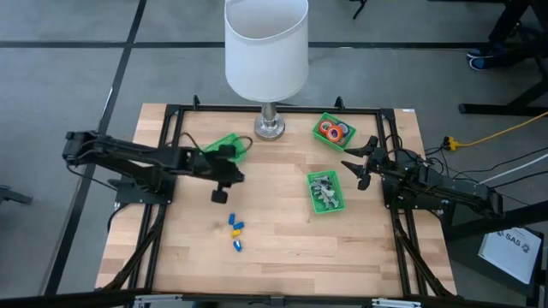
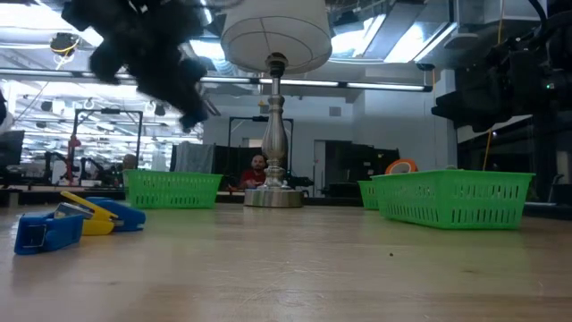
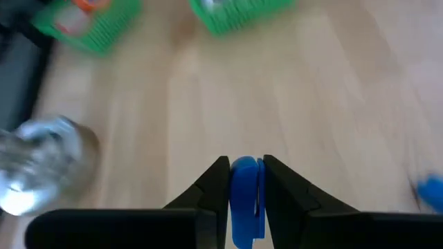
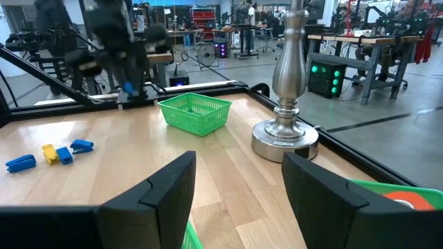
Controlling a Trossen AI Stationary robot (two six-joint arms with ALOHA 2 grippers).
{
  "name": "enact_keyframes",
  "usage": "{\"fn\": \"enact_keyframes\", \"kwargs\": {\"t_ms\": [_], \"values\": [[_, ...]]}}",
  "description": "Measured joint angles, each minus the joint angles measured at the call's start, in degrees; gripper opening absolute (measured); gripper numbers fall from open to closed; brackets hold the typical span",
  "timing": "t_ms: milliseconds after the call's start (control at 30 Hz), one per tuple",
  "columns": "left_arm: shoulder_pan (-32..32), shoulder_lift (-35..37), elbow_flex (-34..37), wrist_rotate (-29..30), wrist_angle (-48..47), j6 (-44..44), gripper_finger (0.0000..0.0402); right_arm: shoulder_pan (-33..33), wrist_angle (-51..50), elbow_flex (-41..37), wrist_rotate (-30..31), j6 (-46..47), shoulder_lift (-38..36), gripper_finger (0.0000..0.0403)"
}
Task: Pick and place Stapler, Stapler remover, tape
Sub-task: Put the blue stapler into the left green bin
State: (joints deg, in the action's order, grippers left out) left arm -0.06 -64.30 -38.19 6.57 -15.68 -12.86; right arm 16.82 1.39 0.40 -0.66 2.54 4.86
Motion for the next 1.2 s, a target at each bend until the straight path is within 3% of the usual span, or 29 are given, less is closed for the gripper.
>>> {"fn": "enact_keyframes", "kwargs": {"t_ms": [467, 800, 1200], "values": [[11.63, 13.38, 13.60, 8.44, 21.92, 6.23, 0.0061, -0.02, 0.02, 0.00, 0.00, 0.00, -0.01, 0.0220], [19.09, 14.81, 18.20, 9.01, 24.86, 11.30, 0.0065, -0.02, 0.00, 0.00, 0.00, 0.00, 0.01, 0.0220], [22.87, 14.68, 18.20, 10.41, 24.42, 15.15, 0.0114, -0.02, 0.02, -0.01, 0.00, -0.01, 0.01, 0.0220]]}}
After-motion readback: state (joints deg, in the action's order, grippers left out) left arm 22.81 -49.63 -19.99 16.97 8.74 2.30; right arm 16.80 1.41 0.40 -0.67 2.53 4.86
